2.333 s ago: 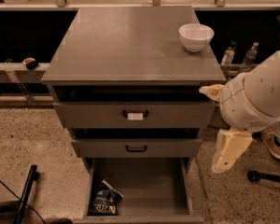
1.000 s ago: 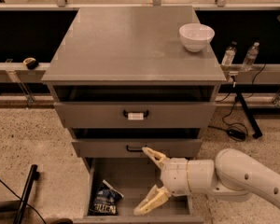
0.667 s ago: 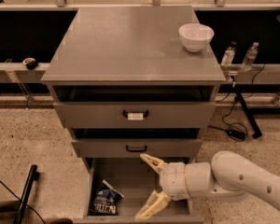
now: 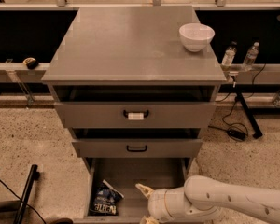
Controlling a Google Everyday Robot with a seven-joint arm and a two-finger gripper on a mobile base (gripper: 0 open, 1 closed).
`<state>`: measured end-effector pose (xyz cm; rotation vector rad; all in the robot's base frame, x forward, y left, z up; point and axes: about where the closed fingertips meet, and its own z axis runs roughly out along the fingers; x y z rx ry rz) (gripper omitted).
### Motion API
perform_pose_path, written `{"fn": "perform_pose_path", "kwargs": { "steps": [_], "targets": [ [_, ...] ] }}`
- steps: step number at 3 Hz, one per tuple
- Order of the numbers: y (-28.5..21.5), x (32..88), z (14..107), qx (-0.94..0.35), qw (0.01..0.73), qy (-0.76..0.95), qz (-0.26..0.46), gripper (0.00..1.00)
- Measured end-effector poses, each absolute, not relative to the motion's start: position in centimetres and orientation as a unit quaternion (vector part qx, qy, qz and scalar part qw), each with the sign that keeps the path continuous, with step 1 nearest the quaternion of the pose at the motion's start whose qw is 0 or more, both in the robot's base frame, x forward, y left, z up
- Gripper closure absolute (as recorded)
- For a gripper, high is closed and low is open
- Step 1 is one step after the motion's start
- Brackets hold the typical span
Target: Pick blue chip bag from bottom drawer and place on counter
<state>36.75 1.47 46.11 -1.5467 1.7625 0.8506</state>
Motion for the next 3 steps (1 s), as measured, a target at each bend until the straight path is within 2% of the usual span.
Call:
{"fn": "perform_pose_path", "kwargs": {
  "steps": [1,2,3],
  "targets": [
    [1.2,37.9,46.2,-0.583,0.328,0.677,0.306,0.0],
    [1.5,38.9,45.1,-0.554,0.346,0.683,0.326,0.0],
    [3.5,44.7,39.6,-0.485,0.385,0.716,0.323,0.0]
  ]
}}
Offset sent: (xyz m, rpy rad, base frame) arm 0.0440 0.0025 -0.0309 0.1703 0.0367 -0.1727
